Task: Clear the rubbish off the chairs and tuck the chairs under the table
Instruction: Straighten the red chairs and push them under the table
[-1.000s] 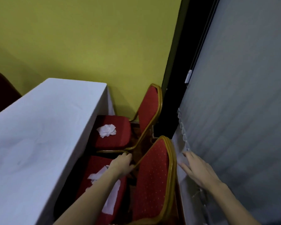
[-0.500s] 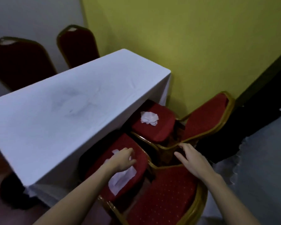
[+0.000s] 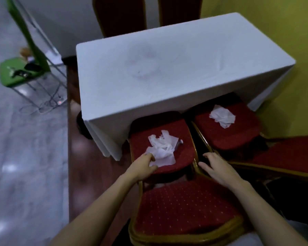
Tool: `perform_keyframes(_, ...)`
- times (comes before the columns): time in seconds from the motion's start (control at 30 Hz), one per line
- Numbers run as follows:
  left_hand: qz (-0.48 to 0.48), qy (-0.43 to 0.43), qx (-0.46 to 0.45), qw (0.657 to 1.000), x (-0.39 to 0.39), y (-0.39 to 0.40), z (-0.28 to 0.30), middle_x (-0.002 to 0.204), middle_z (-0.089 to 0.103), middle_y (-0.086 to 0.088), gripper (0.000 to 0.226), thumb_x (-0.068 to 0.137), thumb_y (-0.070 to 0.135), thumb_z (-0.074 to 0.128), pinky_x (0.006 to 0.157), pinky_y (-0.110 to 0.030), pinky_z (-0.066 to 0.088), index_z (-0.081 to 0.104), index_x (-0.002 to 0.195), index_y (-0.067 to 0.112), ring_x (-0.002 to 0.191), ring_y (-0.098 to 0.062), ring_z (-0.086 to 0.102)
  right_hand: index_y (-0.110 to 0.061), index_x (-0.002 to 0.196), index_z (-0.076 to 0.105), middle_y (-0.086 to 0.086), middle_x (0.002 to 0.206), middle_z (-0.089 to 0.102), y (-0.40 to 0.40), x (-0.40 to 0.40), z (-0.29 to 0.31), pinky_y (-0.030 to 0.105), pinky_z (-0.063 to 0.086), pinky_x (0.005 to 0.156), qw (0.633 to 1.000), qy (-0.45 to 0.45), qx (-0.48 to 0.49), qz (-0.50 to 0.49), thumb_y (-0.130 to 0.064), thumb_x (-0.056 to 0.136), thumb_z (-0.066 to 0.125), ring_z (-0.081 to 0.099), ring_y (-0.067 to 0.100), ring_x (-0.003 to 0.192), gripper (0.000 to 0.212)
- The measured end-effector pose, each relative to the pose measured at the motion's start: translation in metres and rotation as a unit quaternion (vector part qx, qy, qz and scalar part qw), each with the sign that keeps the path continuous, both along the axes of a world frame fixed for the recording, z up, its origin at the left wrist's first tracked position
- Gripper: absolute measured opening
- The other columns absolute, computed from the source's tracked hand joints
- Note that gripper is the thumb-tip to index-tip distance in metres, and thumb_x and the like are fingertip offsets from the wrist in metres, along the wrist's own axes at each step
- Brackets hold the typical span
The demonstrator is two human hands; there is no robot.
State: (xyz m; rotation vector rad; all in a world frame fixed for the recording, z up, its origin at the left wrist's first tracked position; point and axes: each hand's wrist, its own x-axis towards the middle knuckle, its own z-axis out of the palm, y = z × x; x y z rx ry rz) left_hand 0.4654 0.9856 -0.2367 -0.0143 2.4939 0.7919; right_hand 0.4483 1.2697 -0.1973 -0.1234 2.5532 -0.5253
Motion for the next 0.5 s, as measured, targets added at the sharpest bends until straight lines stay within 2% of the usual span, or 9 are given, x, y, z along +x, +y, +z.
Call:
perform_keyframes(0.17,0.073,-0.019,0.033,0.997,0.007,-0.006,-0.043,0.112,0.060,-0.010,0.031,0.086,0.027,0.056,0.075,-0.032,0.044,0.054,0.112,0.010,0.088,-0.017,0.052,-0.017,0.137,0.037,0.001,0.135,0.047,-0.018,-0.014,-0.015,0.035,0.046,0.095,0.998,-0.016,0.016,0.067,-0.048,0.095,0.041,0.052,0.017,0.118,0.052)
perform_keyframes(0.3,0.104,-0.049,0.041,0.993,0.001,0.000,-0.068,0.121,0.056,-0.010,0.038,0.088,0.029,0.056,0.085,-0.034,0.049,0.052,0.122,0.011,0.101,-0.023,0.059,-0.018,0.139,0.036,-0.002,0.138,0.045,-0.019,-0.023,-0.025,0.037,0.046,0.097,0.993,-0.031,0.029,0.110,-0.049,0.095,0.040,0.049,0.014,0.123,0.054)
perform_keyframes(0.4,0.118,-0.052,0.031,0.991,-0.008,0.010,-0.075,0.120,0.057,-0.014,0.036,0.088,0.026,0.055,0.087,-0.040,0.051,0.053,0.119,0.009,0.101,-0.028,0.060,-0.016,0.138,0.036,0.002,0.138,0.046,-0.011,-0.035,-0.034,0.038,0.045,0.098,0.989,-0.051,0.053,0.124,-0.048,0.095,0.040,0.049,0.018,0.124,0.053)
perform_keyframes(0.5,0.146,-0.062,0.040,0.987,-0.015,0.025,-0.080,0.127,0.055,-0.013,0.041,0.088,0.025,0.053,0.090,-0.041,0.051,0.051,0.125,0.009,0.107,-0.027,0.059,-0.016,0.138,0.036,0.002,0.138,0.046,-0.002,-0.046,-0.043,0.037,0.045,0.098,0.988,-0.063,0.051,0.132,-0.047,0.095,0.041,0.048,0.018,0.125,0.053)
